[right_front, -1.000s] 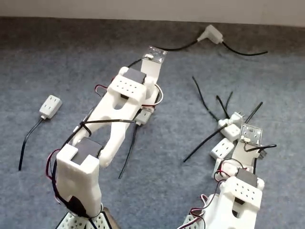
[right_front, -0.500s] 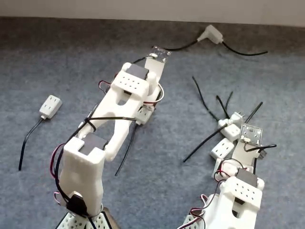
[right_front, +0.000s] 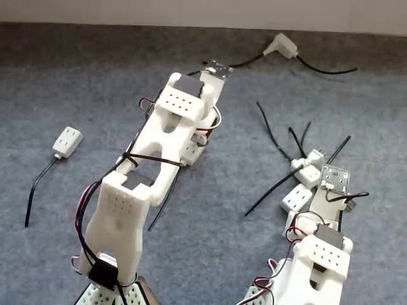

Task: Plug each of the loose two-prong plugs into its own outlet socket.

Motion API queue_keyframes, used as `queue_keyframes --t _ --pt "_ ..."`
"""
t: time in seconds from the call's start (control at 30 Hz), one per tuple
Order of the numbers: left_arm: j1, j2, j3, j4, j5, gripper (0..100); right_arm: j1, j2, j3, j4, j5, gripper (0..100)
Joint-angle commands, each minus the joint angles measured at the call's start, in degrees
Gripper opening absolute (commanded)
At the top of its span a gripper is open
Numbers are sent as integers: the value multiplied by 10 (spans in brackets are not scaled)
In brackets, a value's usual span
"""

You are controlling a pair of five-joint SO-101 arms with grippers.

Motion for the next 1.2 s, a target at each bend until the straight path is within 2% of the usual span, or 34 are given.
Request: queue_keyframes --t 0.0,0.47,1.17 --pt "-6 7 13 13 -4 7 -5 2 -1 -9 -6 6" --pt "-9 7 95 9 -4 7 -4 2 -1 -9 -6 6" --pt "-10 5 133 -3 -5 7 -4 2 0 -9 -6 6"
